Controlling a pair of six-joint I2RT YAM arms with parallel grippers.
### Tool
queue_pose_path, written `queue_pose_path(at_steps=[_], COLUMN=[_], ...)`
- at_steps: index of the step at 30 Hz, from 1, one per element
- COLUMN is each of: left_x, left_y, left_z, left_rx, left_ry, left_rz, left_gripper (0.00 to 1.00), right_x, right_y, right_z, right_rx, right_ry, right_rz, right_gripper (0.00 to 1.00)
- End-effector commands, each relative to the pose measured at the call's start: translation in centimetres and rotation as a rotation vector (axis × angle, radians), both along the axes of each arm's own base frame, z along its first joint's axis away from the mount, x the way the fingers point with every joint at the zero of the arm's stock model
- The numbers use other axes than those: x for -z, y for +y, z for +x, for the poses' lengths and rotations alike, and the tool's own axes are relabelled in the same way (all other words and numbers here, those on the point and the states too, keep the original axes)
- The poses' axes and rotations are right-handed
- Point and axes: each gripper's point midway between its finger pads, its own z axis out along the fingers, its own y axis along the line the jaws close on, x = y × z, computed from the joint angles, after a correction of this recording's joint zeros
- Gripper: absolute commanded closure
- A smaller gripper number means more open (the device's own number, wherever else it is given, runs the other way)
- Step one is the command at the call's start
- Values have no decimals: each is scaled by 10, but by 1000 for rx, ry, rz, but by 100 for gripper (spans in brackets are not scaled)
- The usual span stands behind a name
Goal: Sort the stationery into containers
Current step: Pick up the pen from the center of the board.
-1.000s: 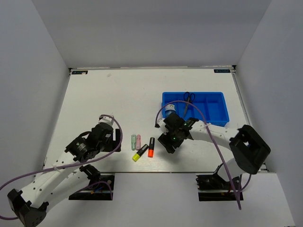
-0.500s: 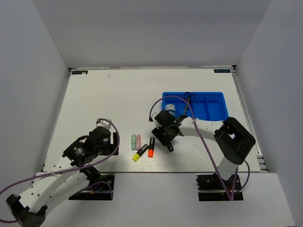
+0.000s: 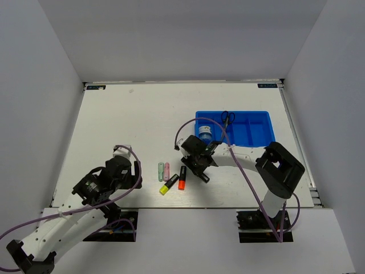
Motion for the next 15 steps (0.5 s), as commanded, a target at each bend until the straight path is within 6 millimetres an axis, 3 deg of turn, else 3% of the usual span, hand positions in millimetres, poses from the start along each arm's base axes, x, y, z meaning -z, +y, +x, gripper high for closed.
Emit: queue_pose_path(at_steps=[1,3,4,5,9,10,14,15], left_x=[5,5,5,4,3,2,-3,-6], left_y=[-1,-6,-7,-9,-20,-30,-58,-65], left_z=[-3,-3,-3,-2,0,1,6,7], left_rx=[0,12,19,22,52,79,155,178], left_ry=[16,19,22,20,30,42,60,57], left_rz=[-13,-28,-35,-43,-73,-98,-170,-183], left_gripper=[8,8,8,8,9,11,19,24], right_x=[29,14,-3,-3,-56,-60,-109,-129], right_y=[-31,-25,-20,-19,-10,-11,-8,-11], right_z=[-29,-30,-28,-29,-16,-16,8,19], right_rx=[-71,-130,-157,-161,-230,-234,-202,-166], right_ry=[113,107,77,78,-54,-59,-218,-297], right_rz=[-148,-106,-55,-53,53,58,122,145], right_gripper=[90,94,98,100,100,100,100,100])
